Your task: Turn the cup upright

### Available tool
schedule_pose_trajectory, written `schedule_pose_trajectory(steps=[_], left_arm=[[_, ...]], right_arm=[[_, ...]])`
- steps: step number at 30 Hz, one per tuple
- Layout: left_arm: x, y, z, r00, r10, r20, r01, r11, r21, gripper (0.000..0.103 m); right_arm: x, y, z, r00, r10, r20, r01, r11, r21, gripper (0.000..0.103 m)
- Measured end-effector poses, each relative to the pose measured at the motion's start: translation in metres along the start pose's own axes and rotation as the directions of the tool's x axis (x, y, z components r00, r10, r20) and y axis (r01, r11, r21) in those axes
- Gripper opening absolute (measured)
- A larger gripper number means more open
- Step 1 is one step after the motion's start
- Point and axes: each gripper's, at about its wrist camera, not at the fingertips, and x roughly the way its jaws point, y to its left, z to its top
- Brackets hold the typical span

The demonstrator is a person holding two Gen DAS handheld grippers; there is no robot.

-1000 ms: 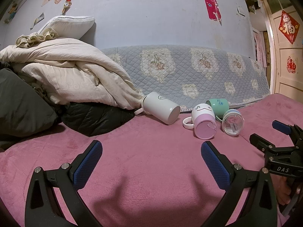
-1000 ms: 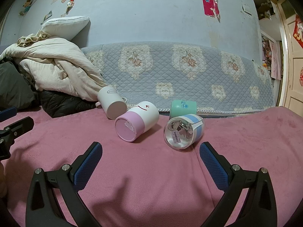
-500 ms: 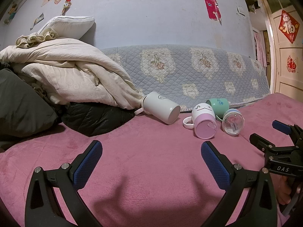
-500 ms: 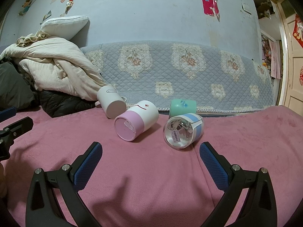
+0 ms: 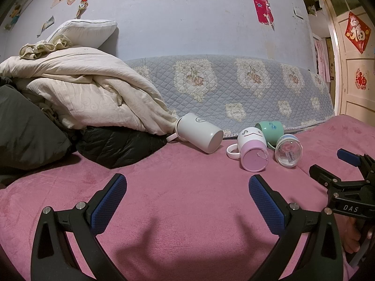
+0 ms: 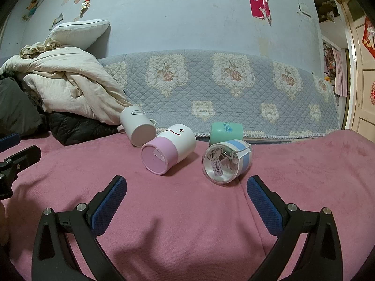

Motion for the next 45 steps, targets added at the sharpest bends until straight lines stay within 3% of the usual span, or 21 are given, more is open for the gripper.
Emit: schedule_pose_trajectory(steps=[45], left_arm=[[0.0048,0.0003,-0.0015,1.000,0.003,-0.004,-0.003,1.000,0.002,0.103]], right_arm=[[0.0036,-0.0012,-0.0007,1.000,0.001,-0.006,-0.001,1.000,0.005,0.103]])
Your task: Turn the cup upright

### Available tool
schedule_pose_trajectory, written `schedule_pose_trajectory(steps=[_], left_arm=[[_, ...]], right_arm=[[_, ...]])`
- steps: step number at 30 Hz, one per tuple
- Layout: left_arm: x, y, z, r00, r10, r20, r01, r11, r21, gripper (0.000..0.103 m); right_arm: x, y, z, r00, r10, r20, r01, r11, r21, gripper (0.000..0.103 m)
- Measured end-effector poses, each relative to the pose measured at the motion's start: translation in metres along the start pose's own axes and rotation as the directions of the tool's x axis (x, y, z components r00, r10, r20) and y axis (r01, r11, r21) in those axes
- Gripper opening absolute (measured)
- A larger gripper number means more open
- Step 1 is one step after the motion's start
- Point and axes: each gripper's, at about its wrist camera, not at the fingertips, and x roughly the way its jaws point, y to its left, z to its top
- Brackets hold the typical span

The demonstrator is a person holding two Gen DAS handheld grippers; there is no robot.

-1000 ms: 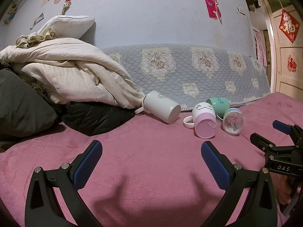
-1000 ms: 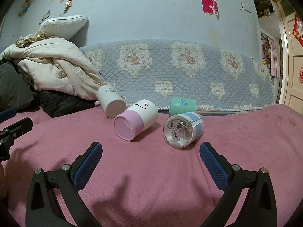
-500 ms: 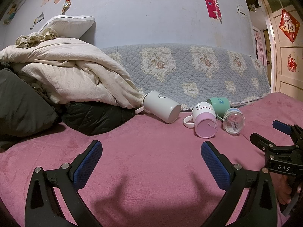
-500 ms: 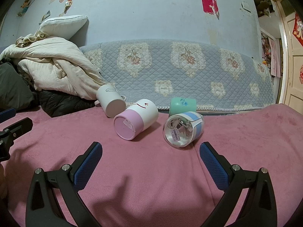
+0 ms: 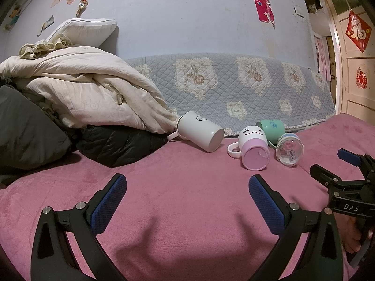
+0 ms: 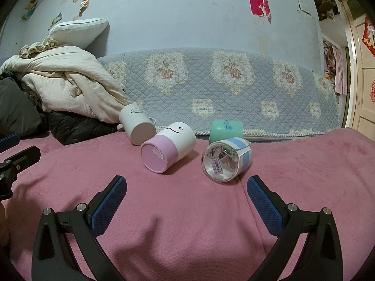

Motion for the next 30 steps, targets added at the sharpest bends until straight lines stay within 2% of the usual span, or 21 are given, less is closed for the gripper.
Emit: schedule_pose_trajectory(steps=[19,20,22,25,27,30], left_arm=[[0.000,0.000,0.000,1.000,0.000,-0.002,0.000,1.000,0.000,0.103],[0.000,0.000,0.000,1.000,0.000,-0.002,0.000,1.000,0.000,0.103],[0.000,0.000,0.000,1.000,0.000,-0.003,0.000,1.000,-0.001,0.103],[0.000,0.000,0.000,1.000,0.000,0.000,0.000,1.000,-0.001,0.103],[0.001,0.001,-0.003,1.000,-0.001,0.004,0.001,1.000,-0.004,0.103],[0.001,0.002,-0.004,1.000,-0.002,0.003,0.002,1.000,-0.004,0.103]], right_arm=[[-0.002,0.002,0.004,1.000,0.004,-0.005,-0.004,1.000,0.007,0.103],[-0.003,0.001,0.006,1.000,0.014,-0.011,-0.014,1.000,0.022,0.103],[0.006,-0.017,-0.013,0.999,0.042,-0.029,-0.039,0.996,0.082,0.103],[0.010,-0.038,-0.008,0.998,0.051,-0.046,-0.041,0.981,0.191,0.103],[0.010,-0.050,-0.008,0.998,0.040,-0.055,-0.024,0.966,0.256,0.103],[0.010,-0.056,0.000,0.996,-0.021,-0.092,0.046,0.957,0.288,0.103]])
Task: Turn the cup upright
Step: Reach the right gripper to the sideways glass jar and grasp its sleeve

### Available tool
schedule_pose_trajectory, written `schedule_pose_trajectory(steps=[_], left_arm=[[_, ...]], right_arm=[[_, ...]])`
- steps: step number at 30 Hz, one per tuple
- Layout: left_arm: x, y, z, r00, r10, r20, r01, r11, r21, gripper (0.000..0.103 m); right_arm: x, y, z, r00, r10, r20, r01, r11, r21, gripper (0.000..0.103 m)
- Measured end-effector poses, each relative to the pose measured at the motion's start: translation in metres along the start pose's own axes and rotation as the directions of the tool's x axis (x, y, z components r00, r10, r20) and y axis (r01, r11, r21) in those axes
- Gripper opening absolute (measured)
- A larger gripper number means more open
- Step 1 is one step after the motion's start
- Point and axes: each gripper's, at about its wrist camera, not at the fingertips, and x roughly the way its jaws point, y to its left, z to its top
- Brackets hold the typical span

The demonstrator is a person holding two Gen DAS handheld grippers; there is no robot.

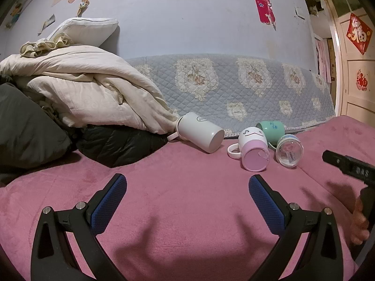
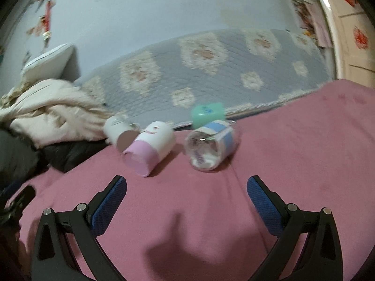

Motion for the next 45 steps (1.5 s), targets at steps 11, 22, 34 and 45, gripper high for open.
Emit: schedule_pose_trajectory(steps=[11,22,34,45], left_arm=[[-0.001,0.004,-0.004,1.000,0.000,-0.001,0.000,1.000,-0.002,0.103],[0.001,0.007,0.000,1.000,-0.010,-0.018,0.009,1.000,-0.025,0.103],[0.008,0.009,-0.001,0.998,-0.017,-0.058,0.015,0.999,-0.039,0.103],[0.008,0.012,0.002,0.998,-0.028,-0.052,0.025,0.999,-0.046,0.103]], right_arm=[[0.080,-0.032,0.093,0.905,-0.001,-0.425,0.162,0.925,0.343,0.103],[0.169,-0.070,0.098,0.760,0.091,-0.643,0.285,0.843,0.456,0.094],[0.225,-0.085,0.052,0.720,0.300,-0.626,0.251,0.728,0.638,0.082],[0.159,-0.060,0.059,0.724,0.327,-0.608,0.039,0.860,0.509,0.082]])
